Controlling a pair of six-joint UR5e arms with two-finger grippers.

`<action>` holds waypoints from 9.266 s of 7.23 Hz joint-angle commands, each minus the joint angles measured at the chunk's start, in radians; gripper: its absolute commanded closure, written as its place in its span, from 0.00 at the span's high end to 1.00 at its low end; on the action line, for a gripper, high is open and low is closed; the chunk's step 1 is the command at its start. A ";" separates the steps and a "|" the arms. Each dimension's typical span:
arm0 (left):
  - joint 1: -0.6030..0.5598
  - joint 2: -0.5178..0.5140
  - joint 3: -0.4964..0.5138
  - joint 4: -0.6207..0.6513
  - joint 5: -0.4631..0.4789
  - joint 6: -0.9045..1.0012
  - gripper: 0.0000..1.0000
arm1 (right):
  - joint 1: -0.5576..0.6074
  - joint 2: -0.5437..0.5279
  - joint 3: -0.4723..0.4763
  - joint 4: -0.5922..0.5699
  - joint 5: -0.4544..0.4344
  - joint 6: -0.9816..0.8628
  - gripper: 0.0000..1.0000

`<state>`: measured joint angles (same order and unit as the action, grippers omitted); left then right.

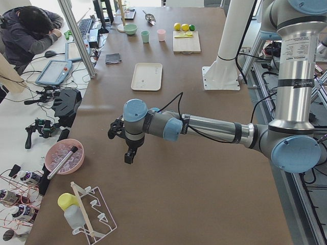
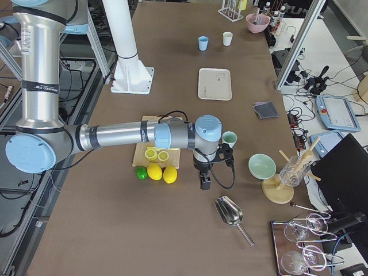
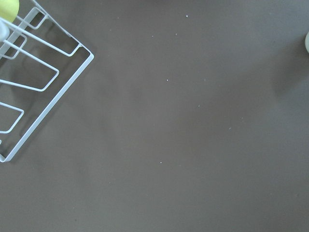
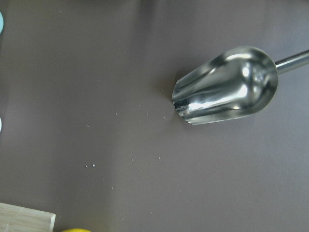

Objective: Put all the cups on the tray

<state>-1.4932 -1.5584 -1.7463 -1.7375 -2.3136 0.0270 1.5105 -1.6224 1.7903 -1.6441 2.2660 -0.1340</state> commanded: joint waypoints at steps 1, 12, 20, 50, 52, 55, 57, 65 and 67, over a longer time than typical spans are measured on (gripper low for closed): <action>-0.007 -0.075 0.052 -0.161 0.034 -0.013 0.98 | 0.028 0.067 -0.006 0.111 -0.008 0.002 1.00; 0.307 -0.457 0.480 -0.407 0.043 -0.562 0.98 | -0.279 0.176 -0.022 0.357 -0.055 0.729 1.00; 0.392 -0.431 0.515 -0.507 0.143 -0.568 0.92 | -0.286 0.174 -0.023 0.357 -0.056 0.729 1.00; 0.358 -0.528 0.180 -0.140 -0.001 -0.653 0.98 | -0.539 -0.021 0.029 0.475 -0.215 0.812 0.88; 0.358 -0.528 0.182 -0.140 0.006 -0.651 0.98 | -0.552 -0.005 -0.015 0.480 -0.226 0.812 0.41; 0.349 -0.528 0.198 -0.140 0.005 -0.648 0.98 | -0.553 0.024 -0.006 0.480 -0.224 0.853 0.00; 0.312 -0.528 0.231 -0.140 -0.001 -0.576 0.98 | -0.553 0.108 0.038 0.471 -0.212 1.038 0.00; 0.238 -0.397 0.255 -0.151 -0.024 -0.368 0.98 | -0.889 0.607 -0.031 0.175 -0.448 1.522 0.00; 0.238 -0.397 0.255 -0.151 -0.024 -0.368 0.98 | -0.912 0.615 -0.049 0.185 -0.460 1.519 0.02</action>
<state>-1.2547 -1.9565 -1.4911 -1.8883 -2.3378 -0.3408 0.6156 -1.0172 1.7561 -1.4621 1.8162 1.3856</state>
